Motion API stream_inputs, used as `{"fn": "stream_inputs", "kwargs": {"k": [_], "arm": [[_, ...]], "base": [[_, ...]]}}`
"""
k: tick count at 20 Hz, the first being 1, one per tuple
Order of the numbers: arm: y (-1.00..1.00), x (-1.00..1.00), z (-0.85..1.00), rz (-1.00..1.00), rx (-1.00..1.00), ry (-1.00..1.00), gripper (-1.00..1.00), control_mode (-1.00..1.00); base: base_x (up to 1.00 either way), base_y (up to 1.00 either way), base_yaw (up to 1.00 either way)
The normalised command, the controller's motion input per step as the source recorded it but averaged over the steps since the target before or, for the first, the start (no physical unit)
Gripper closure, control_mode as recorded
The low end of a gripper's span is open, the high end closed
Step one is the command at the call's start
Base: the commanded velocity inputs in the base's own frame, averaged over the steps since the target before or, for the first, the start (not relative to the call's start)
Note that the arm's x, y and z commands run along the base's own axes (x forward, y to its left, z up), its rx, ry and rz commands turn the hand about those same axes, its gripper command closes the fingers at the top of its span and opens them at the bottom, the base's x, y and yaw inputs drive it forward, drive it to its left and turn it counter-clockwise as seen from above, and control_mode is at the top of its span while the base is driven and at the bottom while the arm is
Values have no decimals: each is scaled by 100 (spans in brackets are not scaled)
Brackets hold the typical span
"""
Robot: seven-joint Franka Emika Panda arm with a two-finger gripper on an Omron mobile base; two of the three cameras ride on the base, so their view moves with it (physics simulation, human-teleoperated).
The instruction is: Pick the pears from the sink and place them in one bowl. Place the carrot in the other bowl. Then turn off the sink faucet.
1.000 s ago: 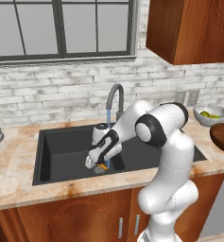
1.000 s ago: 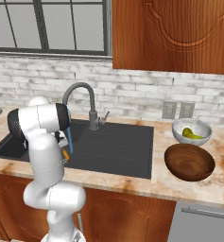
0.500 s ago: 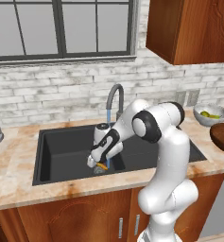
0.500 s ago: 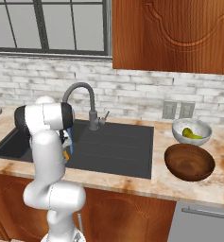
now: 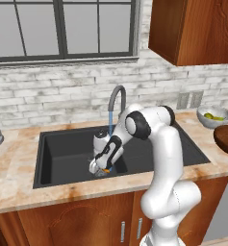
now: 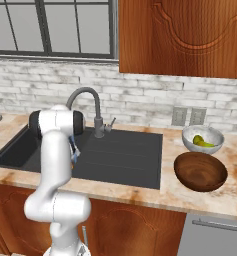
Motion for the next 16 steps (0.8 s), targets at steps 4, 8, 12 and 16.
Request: {"fn": "stream_inputs", "kwargs": {"k": [4, 8, 12, 16], "arm": [[7, 93, -43, 0, -2, 0, -100, -100], [1, 96, -45, 0, -4, 0, -100, -100], [0, 52, -52, 0, -6, 0, -100, -100], [0, -11, -47, 0, -1, 1, -100, -100]], "base": [[0, 0, 0], [0, 0, 0], [0, 0, 0], [0, 0, 0]]}}
